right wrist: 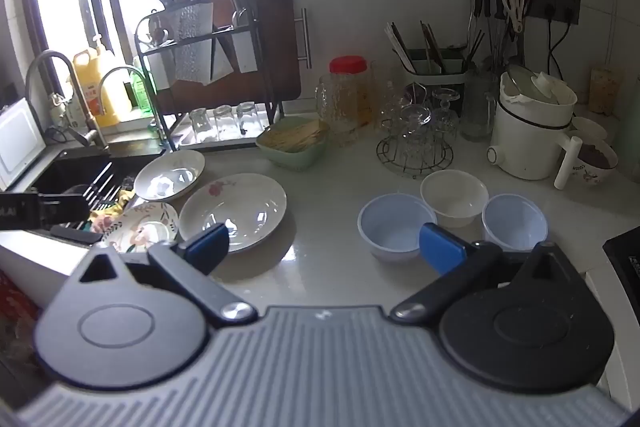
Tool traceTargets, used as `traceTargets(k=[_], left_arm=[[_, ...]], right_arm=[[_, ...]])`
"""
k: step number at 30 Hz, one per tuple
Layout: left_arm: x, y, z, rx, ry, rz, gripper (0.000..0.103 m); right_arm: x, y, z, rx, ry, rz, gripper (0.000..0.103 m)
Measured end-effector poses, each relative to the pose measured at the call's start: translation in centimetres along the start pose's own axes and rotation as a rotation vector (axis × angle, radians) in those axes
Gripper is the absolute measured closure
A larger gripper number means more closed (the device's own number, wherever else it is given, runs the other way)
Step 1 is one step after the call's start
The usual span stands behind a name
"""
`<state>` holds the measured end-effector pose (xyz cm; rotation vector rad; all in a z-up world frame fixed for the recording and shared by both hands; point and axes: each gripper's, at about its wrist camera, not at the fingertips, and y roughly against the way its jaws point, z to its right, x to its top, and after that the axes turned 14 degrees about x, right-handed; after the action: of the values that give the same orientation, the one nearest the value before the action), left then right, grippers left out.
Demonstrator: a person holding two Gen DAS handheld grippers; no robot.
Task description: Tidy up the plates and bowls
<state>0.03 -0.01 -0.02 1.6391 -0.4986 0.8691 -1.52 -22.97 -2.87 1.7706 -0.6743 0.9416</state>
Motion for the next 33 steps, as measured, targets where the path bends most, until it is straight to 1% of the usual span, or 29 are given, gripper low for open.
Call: traceTargets(k=[6, 11, 14, 19, 26, 33], left_arm=[[0.7, 0.1, 0.4, 0.003, 0.003, -0.006, 0.002], [0.9, 0.4, 0.6, -0.004, -0.004, -0.001, 0.002], [0.3, 0.4, 0.2, -0.019, -0.006, 0.005, 0.002], [0.6, 0.6, 0.2, -0.011, -0.008, 0.007, 0.002], [0.6, 1.2, 0.4, 0.003, -0.023, 0.012, 0.002], [0.6, 1.5, 0.6, 0.009, -0.010, 0.027, 0.002]], right_arm=[[0.3, 0.1, 0.1, -0.006, -0.010, 0.006, 0.000], [-0.1, 0.4, 0.1, -0.018, 0.013, 0.022, 0.000], [0.4, 0.7, 0.0, -0.017, 0.014, 0.025, 0.000], [0.6, 0.9, 0.1, -0.011, 0.025, 0.024, 0.000], [0.7, 0.6, 0.8, 0.007, 0.004, 0.014, 0.000], [1.0, 0.7, 1.2, 0.008, -0.007, 0.025, 0.000]])
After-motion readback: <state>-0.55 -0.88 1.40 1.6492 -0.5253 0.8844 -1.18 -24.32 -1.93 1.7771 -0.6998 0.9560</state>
